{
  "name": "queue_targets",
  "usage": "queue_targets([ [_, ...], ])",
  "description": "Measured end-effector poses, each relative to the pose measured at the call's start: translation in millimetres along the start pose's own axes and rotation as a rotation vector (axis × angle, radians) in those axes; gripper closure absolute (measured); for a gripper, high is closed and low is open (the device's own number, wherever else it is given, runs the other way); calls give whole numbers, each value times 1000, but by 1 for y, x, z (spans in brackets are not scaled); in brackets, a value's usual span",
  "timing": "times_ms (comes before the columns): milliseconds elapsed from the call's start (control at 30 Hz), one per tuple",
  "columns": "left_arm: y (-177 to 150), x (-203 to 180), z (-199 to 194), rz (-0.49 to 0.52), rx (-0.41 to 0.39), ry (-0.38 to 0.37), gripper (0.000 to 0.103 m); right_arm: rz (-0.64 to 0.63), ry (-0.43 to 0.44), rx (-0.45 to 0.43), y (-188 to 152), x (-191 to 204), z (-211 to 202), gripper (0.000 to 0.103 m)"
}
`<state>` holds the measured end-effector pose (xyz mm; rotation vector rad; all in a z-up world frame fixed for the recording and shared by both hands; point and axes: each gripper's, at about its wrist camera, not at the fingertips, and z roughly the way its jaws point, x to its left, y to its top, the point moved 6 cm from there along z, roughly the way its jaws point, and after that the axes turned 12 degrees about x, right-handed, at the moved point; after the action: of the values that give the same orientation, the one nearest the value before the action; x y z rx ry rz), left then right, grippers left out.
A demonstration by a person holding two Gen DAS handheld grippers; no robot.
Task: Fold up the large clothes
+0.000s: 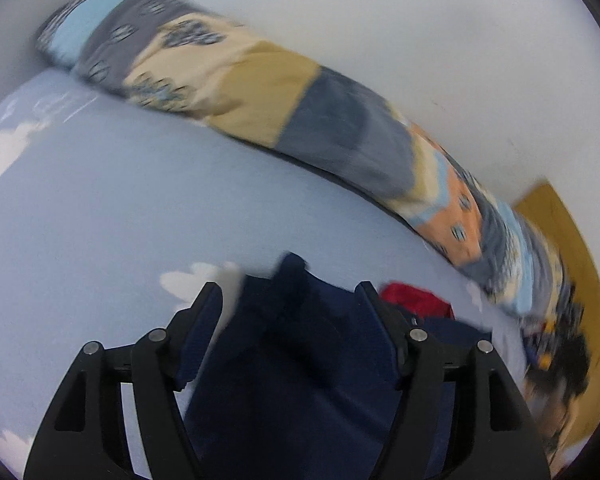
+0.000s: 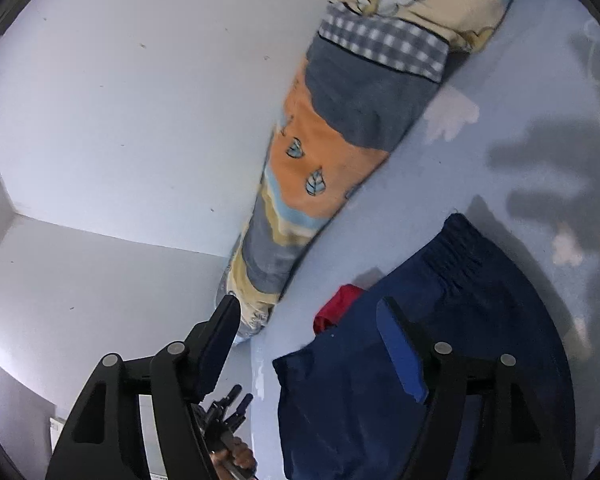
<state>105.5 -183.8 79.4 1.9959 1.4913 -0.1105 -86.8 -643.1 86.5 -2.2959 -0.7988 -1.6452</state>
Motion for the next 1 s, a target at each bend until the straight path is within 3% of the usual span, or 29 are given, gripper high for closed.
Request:
queue_targets([
  [167,-29,-39,41,195,105,1,35,-155,-184,85,-18,1,38,30],
  [300,-37,-18,78,188,135,149,35,-197,-345,136,-30,-28,75,33],
  [333,-38,-8,84,182,134,198,35,-191,-404,158,-31,-42,83,36],
  [400,-40,7,89,204,127,295,35,-187,-537,156,-31,-66,84,56],
  [433,-42,10,90,214,127,313,35,-176,-581,147,-29,-74,79,79],
  [467,-44,11,87,222,126,320,35,-161,-647,122,-26,-80,71,86],
  [567,-49,-1,66,270,75,343,36,-206,-782,48,-30,-62,44,79],
  [633,-62,-21,41,300,30,287,36,-295,-765,63,-48,-37,44,75],
  [667,-69,-28,34,310,17,259,36,-348,-724,97,-66,-21,49,69],
  [733,-95,-48,20,354,3,217,36,-428,-637,169,-111,4,65,66],
  [867,-150,-65,14,466,6,222,36,-575,-538,367,-211,29,115,67],
  [933,-165,-53,20,480,27,264,35,-663,-551,416,-247,31,130,71],
  [1000,-169,-35,22,455,42,309,32,-819,-691,442,-276,17,140,73],
])
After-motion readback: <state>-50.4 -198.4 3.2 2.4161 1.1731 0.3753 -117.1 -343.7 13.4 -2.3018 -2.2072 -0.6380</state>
